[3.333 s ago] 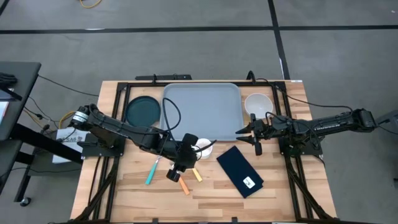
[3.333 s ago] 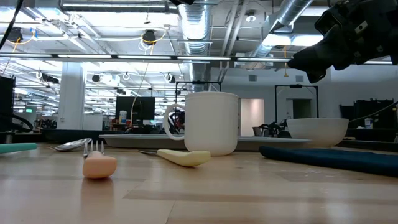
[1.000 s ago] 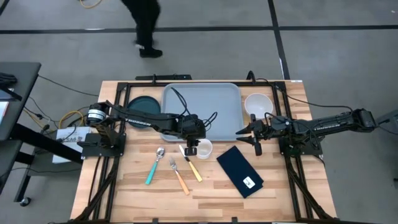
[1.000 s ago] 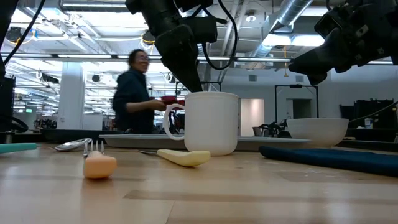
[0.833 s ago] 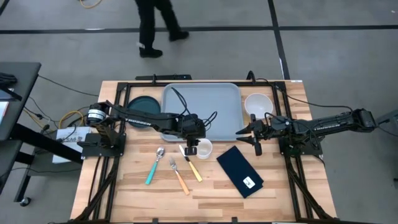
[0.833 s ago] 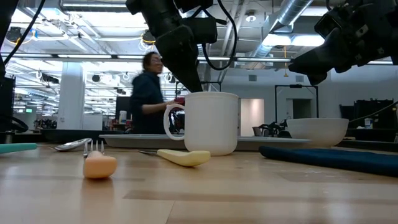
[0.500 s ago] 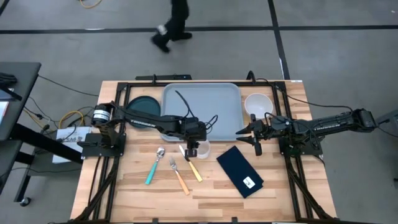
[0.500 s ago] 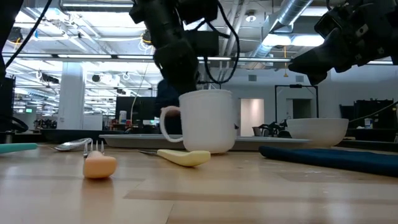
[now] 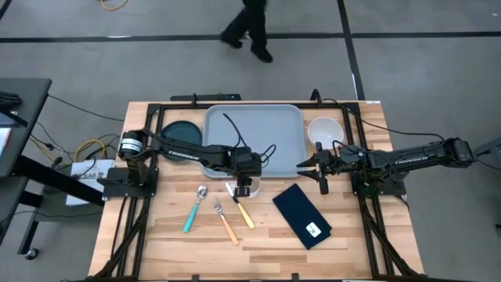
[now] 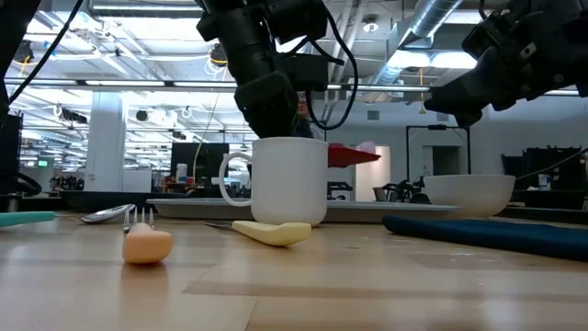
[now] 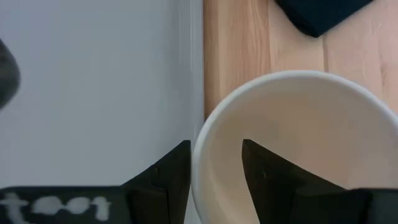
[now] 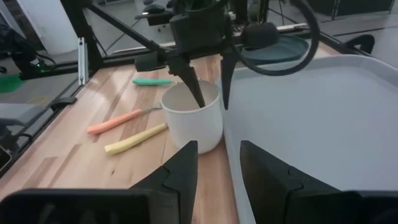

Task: Set up tray
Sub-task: Put the white mug at the top left of the gray serving tray

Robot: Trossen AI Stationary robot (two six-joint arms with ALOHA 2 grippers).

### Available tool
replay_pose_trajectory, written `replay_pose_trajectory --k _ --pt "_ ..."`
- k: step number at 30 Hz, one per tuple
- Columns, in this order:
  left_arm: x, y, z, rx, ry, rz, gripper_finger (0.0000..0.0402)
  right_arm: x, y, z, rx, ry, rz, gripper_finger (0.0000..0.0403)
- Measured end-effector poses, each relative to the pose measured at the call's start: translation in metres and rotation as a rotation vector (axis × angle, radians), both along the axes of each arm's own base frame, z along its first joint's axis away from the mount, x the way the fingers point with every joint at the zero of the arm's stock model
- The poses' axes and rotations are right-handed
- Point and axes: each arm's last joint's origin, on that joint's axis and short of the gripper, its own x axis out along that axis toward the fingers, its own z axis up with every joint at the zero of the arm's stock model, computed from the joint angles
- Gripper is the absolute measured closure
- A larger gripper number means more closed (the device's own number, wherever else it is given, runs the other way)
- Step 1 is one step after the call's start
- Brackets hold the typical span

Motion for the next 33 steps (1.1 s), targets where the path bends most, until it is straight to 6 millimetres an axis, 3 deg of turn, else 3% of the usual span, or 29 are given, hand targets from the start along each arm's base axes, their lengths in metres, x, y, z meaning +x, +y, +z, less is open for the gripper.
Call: replay_pose_trajectory --k 6,16,24,33 --pt "0.001 0.0 0.004 0.0 0.008 0.001 0.0287 0.0 -0.001 0.0 0.0 0.0 -0.006 0.029" --pt "0.0 0.001 0.004 0.005 0.014 -0.019 0.0393 0.0 -0.001 0.0 0.001 0.0 -0.005 0.029" --pt "0.002 0.0 0.013 0.039 0.019 -0.072 0.0396 0.0 -0.001 0.0 0.001 0.0 -0.005 0.029" --pt "0.004 0.0 0.046 0.082 0.074 -0.132 0.0398 0.0 -0.001 0.0 0.001 0.0 -0.005 0.029"
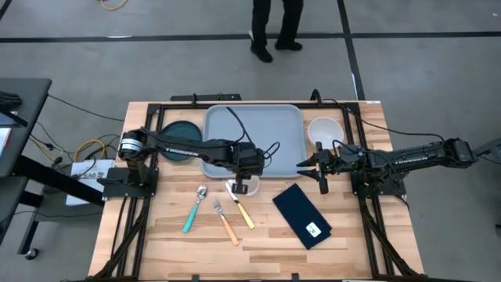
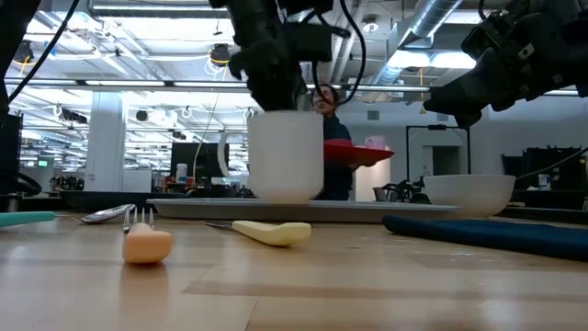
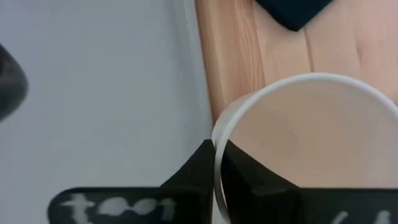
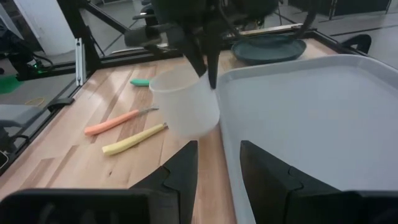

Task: Set up tray
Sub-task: Put the white mug at the top left of the gray serving tray

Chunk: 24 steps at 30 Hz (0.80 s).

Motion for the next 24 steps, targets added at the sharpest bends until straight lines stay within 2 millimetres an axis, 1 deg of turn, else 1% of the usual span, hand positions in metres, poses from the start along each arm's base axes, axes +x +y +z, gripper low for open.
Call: replay_pose_trajectory --k 2,5,8,11,14,16,21,24 --pt "-0.001 0.0 0.007 0.017 0.02 -0.034 0.0399 0.0 0.0 0.0 0.0 0.0 0.0 0.029" --pt "-0.006 0.001 0.016 0.068 0.095 -0.099 0.0399 0.0 0.0 0.0 0.0 0.0 0.0 0.029" --pt "-0.011 0.003 0.024 0.131 0.157 -0.123 0.04 0.0 0.0 0.0 0.0 0.0 0.0 0.029" --pt "-0.02 0.011 0.032 0.113 0.234 -0.121 0.04 0.0 0.0 0.0 0.0 0.0 0.0 0.029" --pt "-0.038 0.019 0.042 0.055 0.29 -0.124 0.0401 0.0 0.0 0.0 0.0 0.0 0.001 0.029" --pt "-0.054 0.023 0.049 0.027 0.285 -0.118 0.0401 0.0 0.0 0.0 0.001 0.0 0.001 0.029" --pt "-0.102 0.028 0.067 0.033 0.129 -0.12 0.0401 0.0 0.001 0.0 0.009 0.001 0.002 0.029" --pt "-0.134 0.037 0.08 0.124 -0.001 -0.119 0.0401 0.0 0.0 0.0 0.018 0.001 -0.002 0.029"
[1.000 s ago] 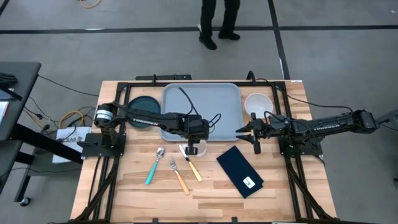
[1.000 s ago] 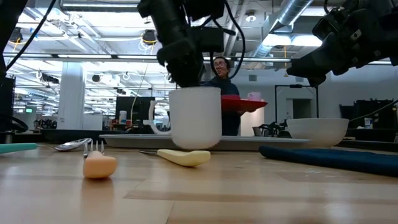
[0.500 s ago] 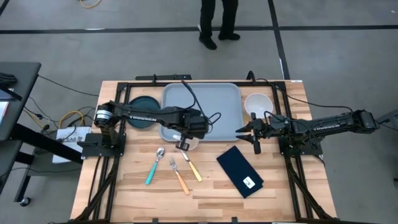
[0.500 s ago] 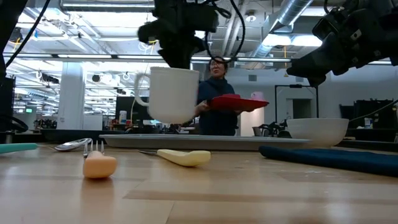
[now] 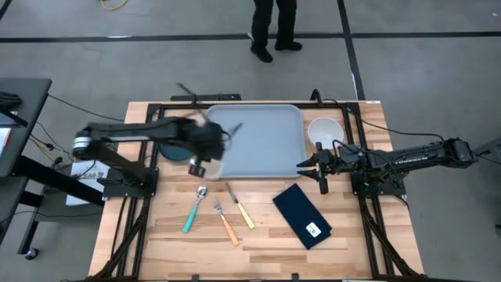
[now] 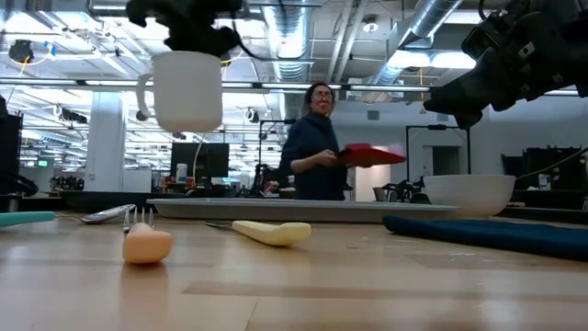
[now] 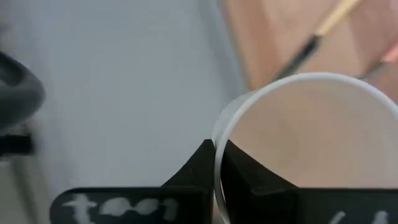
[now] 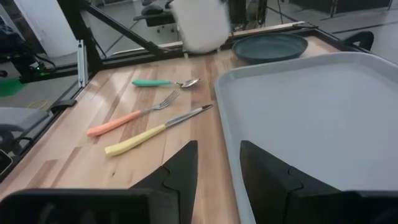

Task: Set up tray
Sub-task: Put the white mug at the top left of the gray serving tray

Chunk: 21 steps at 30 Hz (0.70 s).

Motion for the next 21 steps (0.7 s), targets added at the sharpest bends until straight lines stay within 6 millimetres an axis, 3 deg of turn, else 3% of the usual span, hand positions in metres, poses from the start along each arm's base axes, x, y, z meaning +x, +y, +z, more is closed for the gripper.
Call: replay_pose_trajectory --k 4,8,14,21 --pt "-0.032 0.019 0.018 0.22 -0.127 -0.049 0.0401 0.0 0.0 0.001 0.008 -0.012 -0.011 0.029" --pt "-0.041 0.031 0.028 0.354 -0.169 -0.163 0.0401 0.001 -0.002 0.002 -0.001 -0.024 -0.068 0.029" --pt "-0.026 0.045 0.019 0.424 -0.138 -0.3 0.0401 0.001 -0.003 0.003 -0.049 -0.034 -0.091 0.029" --pt "-0.003 0.082 -0.017 0.339 -0.02 -0.335 0.0401 0.001 -0.003 0.005 -0.094 -0.054 -0.084 0.029"
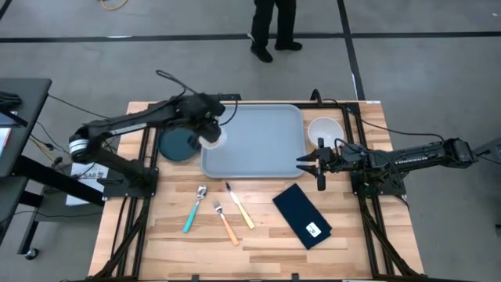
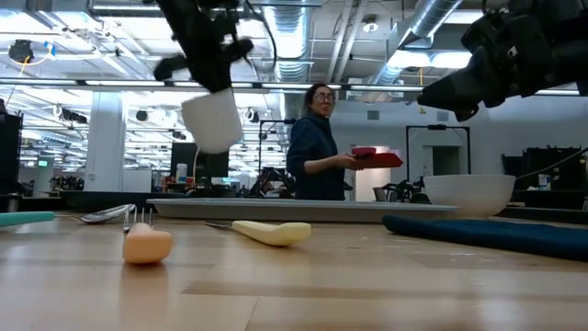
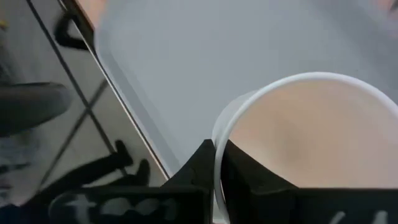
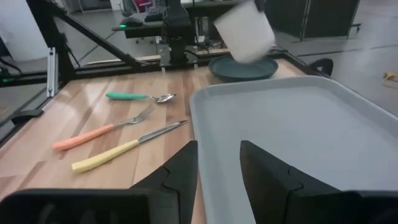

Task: Set up tray
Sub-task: Put the white mug at the top left of the gray serving tray

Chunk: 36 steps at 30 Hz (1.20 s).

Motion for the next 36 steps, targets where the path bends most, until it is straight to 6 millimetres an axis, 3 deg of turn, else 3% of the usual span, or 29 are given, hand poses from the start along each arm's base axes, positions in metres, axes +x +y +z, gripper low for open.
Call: replay_pose_trajectory --k 7,11,17,28,36 --pt "0.024 0.054 -0.004 -0.062 0.028 0.076 0.0401 0.0 -0.002 0.002 -0.023 -0.016 -0.062 0.029" --pt "0.032 0.084 -0.003 -0.119 0.138 0.122 0.0401 0.0 -0.002 0.002 -0.091 -0.01 -0.061 0.029" --pt "0.039 0.122 -0.019 -0.229 0.216 0.143 0.0401 0.0 -0.002 0.002 -0.094 -0.011 -0.06 0.029" --pt "0.04 0.162 -0.062 -0.237 0.263 0.093 0.0401 0.001 -0.002 0.004 -0.094 -0.035 -0.06 0.029" --pt "0.033 0.178 -0.07 -0.217 0.262 0.094 0.0401 0.001 -0.002 0.004 -0.093 -0.036 -0.061 0.029"
